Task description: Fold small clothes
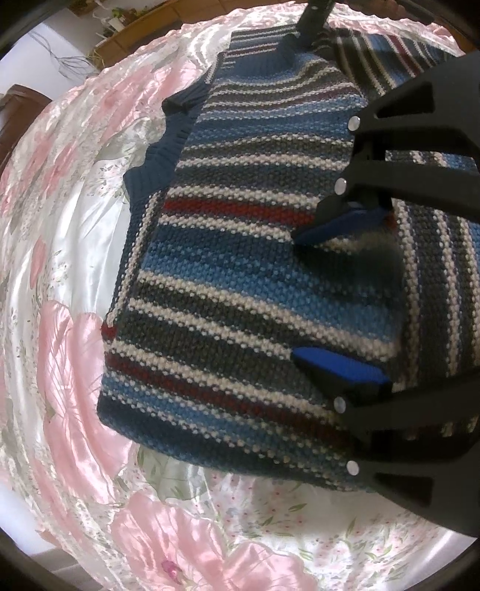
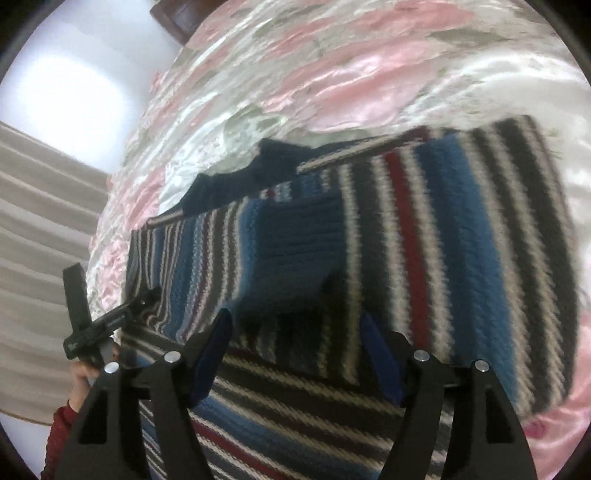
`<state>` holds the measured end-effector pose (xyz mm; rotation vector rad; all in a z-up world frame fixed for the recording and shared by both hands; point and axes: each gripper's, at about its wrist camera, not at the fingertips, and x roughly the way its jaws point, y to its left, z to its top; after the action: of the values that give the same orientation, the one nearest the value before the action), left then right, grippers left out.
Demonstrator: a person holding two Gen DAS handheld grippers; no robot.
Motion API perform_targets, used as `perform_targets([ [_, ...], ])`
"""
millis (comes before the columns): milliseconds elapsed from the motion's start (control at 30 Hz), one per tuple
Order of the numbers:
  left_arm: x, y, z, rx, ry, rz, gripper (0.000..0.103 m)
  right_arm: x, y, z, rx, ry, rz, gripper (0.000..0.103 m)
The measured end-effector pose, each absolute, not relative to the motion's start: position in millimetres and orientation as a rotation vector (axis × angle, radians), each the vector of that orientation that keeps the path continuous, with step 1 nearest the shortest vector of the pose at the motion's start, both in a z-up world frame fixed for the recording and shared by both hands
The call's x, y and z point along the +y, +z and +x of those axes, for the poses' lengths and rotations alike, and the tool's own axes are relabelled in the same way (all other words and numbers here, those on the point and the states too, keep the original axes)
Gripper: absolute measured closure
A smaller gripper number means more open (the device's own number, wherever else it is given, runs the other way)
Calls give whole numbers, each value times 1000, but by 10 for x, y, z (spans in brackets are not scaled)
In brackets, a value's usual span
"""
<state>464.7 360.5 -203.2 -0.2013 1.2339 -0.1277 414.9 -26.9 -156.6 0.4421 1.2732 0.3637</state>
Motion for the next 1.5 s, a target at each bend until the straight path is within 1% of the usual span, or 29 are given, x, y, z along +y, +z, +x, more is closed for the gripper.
perform_targets([
  [33, 3606, -2032, 4646, 1233, -128, -200, 44, -211, -1597, 4188, 1285, 365, 434, 38],
  [67, 3602, -2032, 4646, 1231, -128, -198, 43, -153, -1622, 4225, 1295, 365, 423, 48],
  [133, 3600, -2031, 4642, 1227, -127, -194, 42, -55, -1677, 4289, 1318, 369, 399, 81],
  [200, 3601, -2014, 4637, 1224, -129, -196, 41, 31, -1654, 4313, 1314, 362, 352, 93],
  [233, 3603, -1980, 4630, 1218, -130, -202, 41, 51, -1599, 4304, 1293, 362, 327, 94],
  [300, 3615, -1881, 4596, 1197, -138, -225, 41, 70, -1439, 4268, 1233, 374, 278, 94],
  [400, 3611, -1672, 4510, 1114, -181, -254, 40, 19, -1177, 4192, 1129, 373, 198, 94],
  [467, 3567, -1675, 4515, 1122, -180, -239, 40, -28, -1153, 4197, 1119, 352, 164, 94],
  [567, 3460, -1826, 4556, 1167, -176, -200, 40, -134, -1390, 4241, 1192, 300, 173, 94],
  [633, 3359, -1925, 4568, 1175, -153, -126, 38, -146, -1555, 4265, 1227, 281, 172, 91],
  [767, 3285, -1994, 4587, 1176, -132, -90, 35, -157, -1762, 4251, 1242, 261, 155, 89],
  [867, 3283, -1988, 4616, 1191, -135, -87, 34, -191, -1745, 4245, 1244, 271, 186, 84],
  [933, 3283, -1954, 4626, 1198, -139, -96, 34, -245, -1644, 4171, 1234, 262, 194, 72],
  [967, 3294, -1912, 4594, 1195, -134, -99, 34, -282, -1586, 4131, 1222, 255, 198, 61],
  [1000, 3304, -1876, 4566, 1194, -128, -102, 33, -334, -1500, 4041, 1191, 256, 210, 56],
  [1100, 3320, -1724, 4306, 1158, -123, -97, 31, -465, -1315, 3694, 1153, 293, 235, 56],
  [1200, 3293, -1622, 3853, 1141, -170, -71, 31, -493, -1258, 3243, 1180, 350, 238, 56],
  [1367, 3249, -1677, 3178, 1164, -216, -21, 30, -362, -1317, 2462, 1236, 388, 158, 55],
  [1500, 3279, -1870, 2808, 1182, -206, -6, 27, -328, -1561, 2214, 1283, 347, 139, 56],
])
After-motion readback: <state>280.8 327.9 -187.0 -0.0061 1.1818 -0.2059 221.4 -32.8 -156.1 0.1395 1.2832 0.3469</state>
